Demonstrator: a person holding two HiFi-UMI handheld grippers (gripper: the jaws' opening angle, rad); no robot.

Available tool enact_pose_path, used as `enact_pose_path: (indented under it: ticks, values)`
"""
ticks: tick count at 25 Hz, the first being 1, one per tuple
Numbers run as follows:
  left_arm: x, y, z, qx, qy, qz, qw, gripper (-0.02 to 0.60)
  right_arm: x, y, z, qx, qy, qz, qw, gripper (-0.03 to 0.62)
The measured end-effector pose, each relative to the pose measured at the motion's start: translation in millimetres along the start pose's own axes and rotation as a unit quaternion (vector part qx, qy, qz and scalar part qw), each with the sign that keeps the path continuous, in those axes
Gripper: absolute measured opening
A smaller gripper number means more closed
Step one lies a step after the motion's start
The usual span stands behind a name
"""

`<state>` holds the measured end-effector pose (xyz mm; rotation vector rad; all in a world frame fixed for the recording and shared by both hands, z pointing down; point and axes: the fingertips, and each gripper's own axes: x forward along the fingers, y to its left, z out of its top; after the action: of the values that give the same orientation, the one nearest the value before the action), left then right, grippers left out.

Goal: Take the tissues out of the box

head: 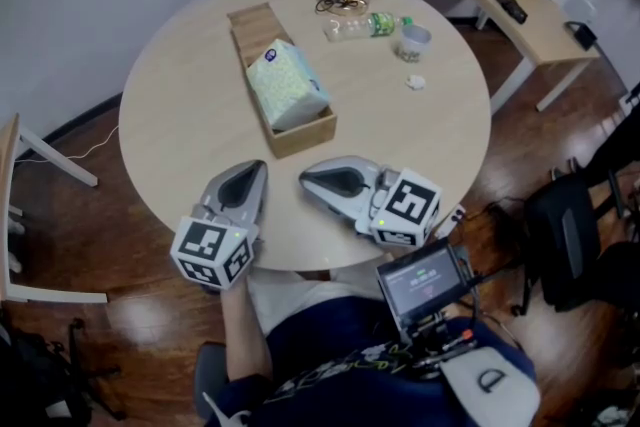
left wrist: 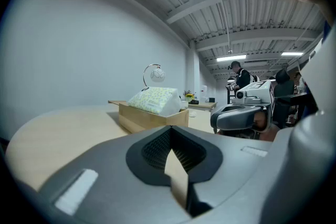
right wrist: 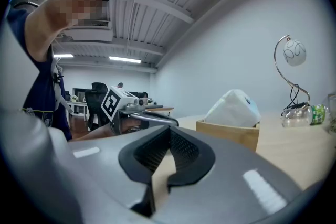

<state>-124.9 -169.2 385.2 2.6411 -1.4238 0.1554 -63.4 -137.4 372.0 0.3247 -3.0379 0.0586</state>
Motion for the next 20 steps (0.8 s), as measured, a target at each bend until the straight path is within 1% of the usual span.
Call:
enact_pose_path:
  ticks: [5, 10, 16, 18, 20]
  values:
    - [0.3, 0.6, -0.9, 0.000, 0.000, 0.000, 1.0000, 0.003, 1.2, 2.8, -2.1, -0.002, 0.005, 0.011, 1.000, 0.000]
    - [0.5, 1.6, -1.1, 0.000, 0.000, 0.001, 1.0000, 0.003, 2.4, 3.0, -2.0, -0.001, 0.003, 0.013, 1.000, 0.000]
    - [2.6, -0.6, -4.7, 0.001, 0.003, -0.002, 1.0000, 0.003, -3.4, 0.5, -2.3, 0.001, -0.010, 0.012, 1.000, 0.000]
    - [3.5, -0.4, -5.4, 0.001, 0.005, -0.002, 1.0000, 0.003, -9.6, -5.0, 2.7, -0.006, -0.025, -0.001, 1.000, 0.000]
    - [2.2, 7.2, -5.3, -0.001, 0.005, 0.014, 0.9999, 0.003, -16.6, -12.3, 14.6, -0.045, -0.050, -0.027, 0.997, 0.000]
